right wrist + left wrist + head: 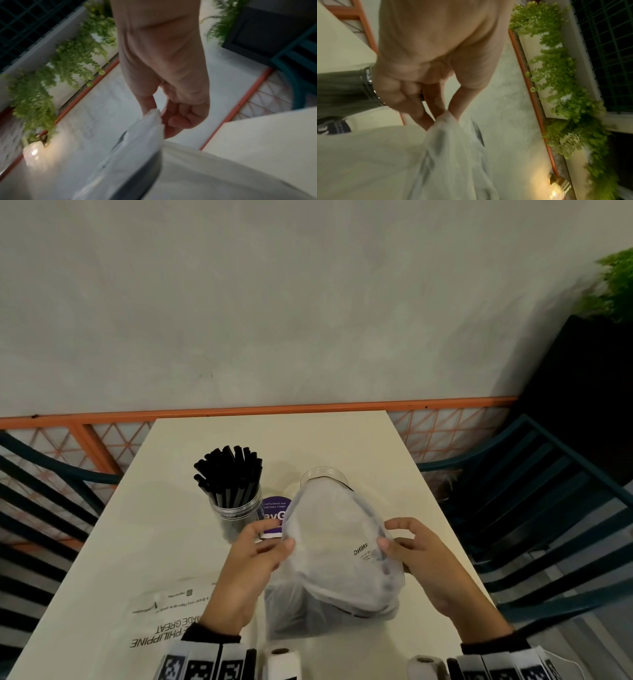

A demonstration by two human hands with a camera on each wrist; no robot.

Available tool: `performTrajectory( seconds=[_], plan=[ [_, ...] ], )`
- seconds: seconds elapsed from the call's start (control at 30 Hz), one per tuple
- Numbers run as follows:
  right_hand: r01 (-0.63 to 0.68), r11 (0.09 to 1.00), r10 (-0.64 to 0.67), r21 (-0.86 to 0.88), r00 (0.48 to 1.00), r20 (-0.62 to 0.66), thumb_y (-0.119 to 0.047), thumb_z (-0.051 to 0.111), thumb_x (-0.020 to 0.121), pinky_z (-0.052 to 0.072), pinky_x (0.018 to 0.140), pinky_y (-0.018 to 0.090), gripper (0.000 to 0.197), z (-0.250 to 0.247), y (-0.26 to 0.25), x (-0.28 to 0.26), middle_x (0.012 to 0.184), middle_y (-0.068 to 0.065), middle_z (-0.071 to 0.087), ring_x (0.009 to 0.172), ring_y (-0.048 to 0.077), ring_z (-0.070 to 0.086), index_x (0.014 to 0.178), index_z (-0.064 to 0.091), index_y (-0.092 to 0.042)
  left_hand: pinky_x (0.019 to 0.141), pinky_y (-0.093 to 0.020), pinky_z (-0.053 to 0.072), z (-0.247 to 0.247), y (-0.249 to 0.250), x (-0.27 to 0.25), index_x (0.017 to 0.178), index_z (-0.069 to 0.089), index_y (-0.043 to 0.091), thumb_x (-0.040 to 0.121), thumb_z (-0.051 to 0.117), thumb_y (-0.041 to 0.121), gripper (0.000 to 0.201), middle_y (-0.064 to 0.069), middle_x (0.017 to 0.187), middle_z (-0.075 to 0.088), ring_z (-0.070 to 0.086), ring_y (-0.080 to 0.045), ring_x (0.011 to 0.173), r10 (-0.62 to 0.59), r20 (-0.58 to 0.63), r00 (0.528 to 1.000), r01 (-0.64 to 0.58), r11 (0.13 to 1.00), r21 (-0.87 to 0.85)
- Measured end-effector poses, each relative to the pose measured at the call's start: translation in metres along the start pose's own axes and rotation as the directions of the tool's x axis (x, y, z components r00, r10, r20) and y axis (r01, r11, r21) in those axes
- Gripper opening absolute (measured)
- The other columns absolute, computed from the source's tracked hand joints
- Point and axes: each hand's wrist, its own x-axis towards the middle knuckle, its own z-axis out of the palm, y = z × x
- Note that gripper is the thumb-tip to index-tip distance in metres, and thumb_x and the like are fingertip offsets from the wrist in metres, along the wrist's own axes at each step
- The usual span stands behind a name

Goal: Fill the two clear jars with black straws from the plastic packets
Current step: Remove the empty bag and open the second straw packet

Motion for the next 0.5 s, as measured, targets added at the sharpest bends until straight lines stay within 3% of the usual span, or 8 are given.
performTrajectory(
  seconds=[0.07, 0.13, 0.2, 0.27, 0.3, 0.4, 0.43, 0.5],
  plan=[
    [-0.110, 0.966, 0.096, 0.234, 0.993, 0.074, -0.006, 0.055, 0.090, 0.051, 0.066, 0.031, 0.003, -0.002, 0.003, 0.002, 0.079, 0.015, 0.069, 0.067, 0.023, 0.062, 0.092, 0.053, -0.008, 0.067, -0.025, 0.041, -0.006, -0.003, 0.004, 0.103, 0.055, 0.012, 0.083, 0.056, 0.000, 0.023, -0.007, 0.085, 0.064, 0.056, -0.016, 0.076, -0.070, -0.005, 0.998, 0.069, 0.994, -0.087],
    [-0.255, 0.849, 0.187, 0.462, 0.964, 0.187, -0.008, 0.064, 0.083, 0.052, 0.063, 0.030, 0.014, -0.011, 0.007, 0.006, 0.069, 0.006, 0.067, 0.060, 0.018, 0.062, 0.078, 0.051, -0.012, 0.065, -0.027, 0.039, -0.015, -0.006, 0.008, 0.093, 0.055, 0.012, 0.081, 0.051, -0.002, 0.018, -0.006, 0.081, 0.060, 0.053, -0.016, 0.071, -0.158, 0.099, 0.982, 0.180, 0.944, -0.276],
    [-0.361, 0.732, 0.233, 0.578, 0.930, 0.285, -0.008, 0.088, 0.052, 0.053, 0.059, 0.031, 0.036, -0.022, 0.010, 0.009, 0.066, 0.004, 0.066, 0.055, 0.017, 0.060, 0.069, 0.057, -0.012, 0.066, -0.030, 0.041, -0.023, -0.010, 0.012, 0.079, 0.053, 0.014, 0.064, 0.067, 0.004, 0.023, -0.006, 0.085, 0.058, 0.054, -0.018, 0.072, -0.208, 0.242, 0.948, 0.303, 0.828, -0.472],
    [-0.398, 0.669, 0.251, 0.628, 0.916, 0.313, 0.003, 0.091, 0.022, 0.052, 0.056, 0.032, 0.054, -0.029, 0.012, 0.009, 0.071, 0.010, 0.068, 0.055, 0.020, 0.061, 0.071, 0.068, -0.003, 0.061, -0.031, 0.050, -0.027, -0.016, 0.015, 0.075, 0.055, 0.011, 0.036, 0.082, 0.005, 0.048, -0.009, 0.090, 0.063, 0.061, -0.021, 0.076, -0.194, 0.347, 0.917, 0.372, 0.727, -0.577],
    [-0.405, 0.658, 0.263, 0.635, 0.914, 0.310, 0.007, 0.088, 0.019, 0.050, 0.056, 0.033, 0.056, -0.031, 0.013, 0.009, 0.071, 0.012, 0.067, 0.054, 0.021, 0.061, 0.072, 0.070, 0.002, 0.061, -0.033, 0.054, -0.027, -0.018, 0.016, 0.077, 0.059, 0.008, 0.030, 0.083, 0.004, 0.053, -0.012, 0.093, 0.067, 0.064, -0.023, 0.080, -0.180, 0.382, 0.907, 0.390, 0.701, -0.596],
    [-0.373, 0.666, 0.274, 0.646, 0.928, 0.252, -0.001, 0.079, 0.045, 0.037, 0.059, 0.032, 0.030, -0.031, 0.007, 0.004, 0.061, 0.009, 0.061, 0.049, 0.020, 0.058, 0.067, 0.059, -0.005, 0.076, -0.037, 0.052, -0.022, -0.014, 0.010, 0.090, 0.066, 0.004, 0.041, 0.080, 0.008, 0.051, -0.017, 0.104, 0.067, 0.061, -0.028, 0.096, -0.160, 0.449, 0.879, 0.422, 0.701, -0.575],
    [-0.342, 0.684, 0.251, 0.644, 0.940, 0.232, -0.007, 0.073, 0.055, 0.035, 0.059, 0.031, 0.024, -0.030, 0.004, 0.001, 0.058, 0.007, 0.057, 0.048, 0.019, 0.056, 0.067, 0.052, -0.010, 0.074, -0.035, 0.051, -0.020, -0.011, 0.008, 0.085, 0.066, 0.008, 0.044, 0.078, 0.008, 0.043, -0.014, 0.098, 0.068, 0.062, -0.026, 0.092, -0.146, 0.427, 0.892, 0.387, 0.734, -0.558],
    [-0.272, 0.763, 0.192, 0.586, 0.962, 0.196, -0.007, 0.071, 0.056, 0.034, 0.059, 0.031, 0.031, -0.028, 0.003, -0.002, 0.057, 0.004, 0.051, 0.052, 0.017, 0.054, 0.073, 0.046, -0.015, 0.062, -0.030, 0.049, -0.015, -0.008, 0.004, 0.079, 0.056, 0.016, 0.055, 0.070, -0.001, 0.033, -0.008, 0.080, 0.068, 0.063, -0.021, 0.074, -0.125, 0.290, 0.949, 0.256, 0.841, -0.476]
  ],
)
